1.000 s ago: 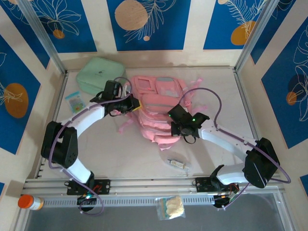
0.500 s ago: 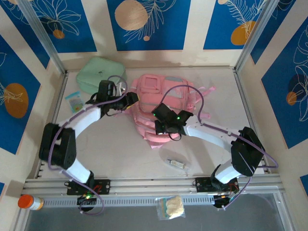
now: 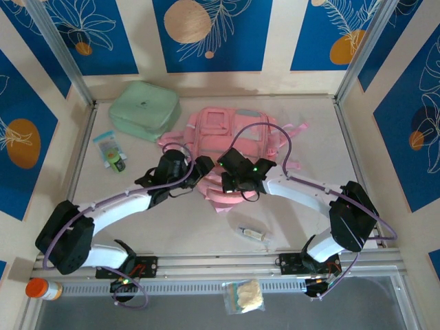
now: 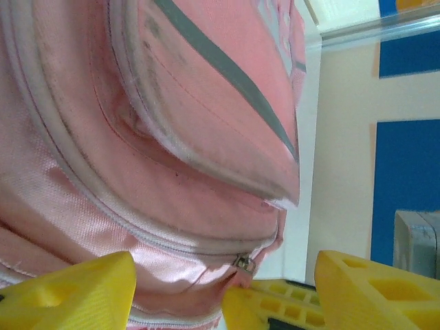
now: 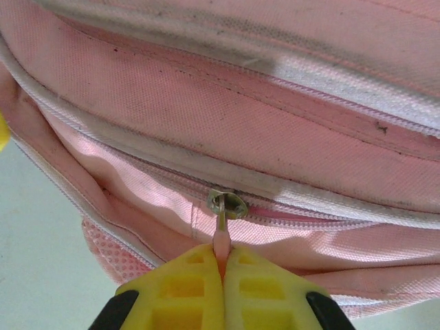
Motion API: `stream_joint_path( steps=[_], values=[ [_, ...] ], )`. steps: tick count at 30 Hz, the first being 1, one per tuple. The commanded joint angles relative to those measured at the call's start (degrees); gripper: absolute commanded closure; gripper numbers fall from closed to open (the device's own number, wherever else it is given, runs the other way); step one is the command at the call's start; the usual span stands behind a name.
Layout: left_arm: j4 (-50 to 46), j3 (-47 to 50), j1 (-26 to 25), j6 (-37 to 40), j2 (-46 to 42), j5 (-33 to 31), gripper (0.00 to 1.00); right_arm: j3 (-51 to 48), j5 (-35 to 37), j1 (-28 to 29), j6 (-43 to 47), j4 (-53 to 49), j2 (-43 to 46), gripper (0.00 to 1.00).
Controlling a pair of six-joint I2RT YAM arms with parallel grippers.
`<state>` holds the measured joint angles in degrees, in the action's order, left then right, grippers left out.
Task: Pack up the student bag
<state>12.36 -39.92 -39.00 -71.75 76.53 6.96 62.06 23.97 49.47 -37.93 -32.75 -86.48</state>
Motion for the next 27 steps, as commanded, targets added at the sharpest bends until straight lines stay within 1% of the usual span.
stream_joint_path(
  steps=[1, 4, 6, 7, 8, 9, 10, 12, 15, 18, 21, 24, 25, 27],
  values=[
    [2.5, 1.3, -2.4, -6.6, 1.0, -10.5, 0.33, -0.6, -0.5, -0.3, 0.0, 1.8, 2.0, 1.00],
    [2.8, 0.5, -3.8, -8.0, 2.7, -12.6, 0.36, -1.0, 0.7, -0.3, 0.3, 1.5, 1.9, 1.00],
    [1.3, 0.0, -5.0, -10.2, 3.5, -14.7, 0.38, -1.5, 0.1, -0.8, 0.2, 2.1, 1.9, 1.00],
    [1.3, 0.0, -5.8, -11.2, 4.0, -16.4, 0.42, -1.7, -0.8, -1.0, 0.1, 2.6, 2.0, 1.00],
    [0.9, -0.5, -6.4, -11.8, 4.7, -17.7, 0.48, -1.7, -1.2, -1.0, 0.2, 3.0, 1.9, 1.00],
    [-0.2, -1.4, -6.9, -12.5, 5.2, -18.4, 0.50, -1.7, -1.6, -1.0, 0.2, 3.1, 1.9, 1.00],
    [-1.5, -2.6, -7.1, -12.4, 6.0, -18.6, 0.50, -1.7, -1.5, -1.0, 0.4, 3.3, 1.9, 1.00],
    [-4.4, -4.6, -8.2, -12.6, 7.2, -21.1, 0.50, -1.9, -1.4, -1.0, 0.3, 3.8, 1.9, 1.00],
    [-3.2, -5.5, -8.8, -14.0, 9.5, -22.8, 0.52, -1.7, -2.1, -1.0, 0.2, 4.2, 1.6, 1.00],
    [-6.9, -8.6, -8.9, -13.3, 11.4, -24.5, 0.56, -1.5, -2.4, -0.6, 0.8, 4.5, 1.4, 1.00],
    [-8.1, -10.3, -9.2, -12.4, 13.1, -25.0, 0.66, -1.5, -1.6, -0.5, 0.7, 4.1, 1.0, 1.00],
    [-8.3, -10.5, -9.2, -11.7, 13.6, -25.5, 0.79, -1.2, -0.5, -0.6, 0.3, 2.5, 1.3, 1.00],
    [-8.3, -10.4, -9.2, -10.8, 13.4, -26.0, 0.84, -1.2, -0.2, -0.7, 0.4, 2.3, 1.5, 1.00],
    [-9.1, -9.7, -9.2, -9.8, 12.3, -27.2, 0.99, -1.4, 0.7, -0.7, 0.7, 1.7, 2.1, 1.00]
  ],
)
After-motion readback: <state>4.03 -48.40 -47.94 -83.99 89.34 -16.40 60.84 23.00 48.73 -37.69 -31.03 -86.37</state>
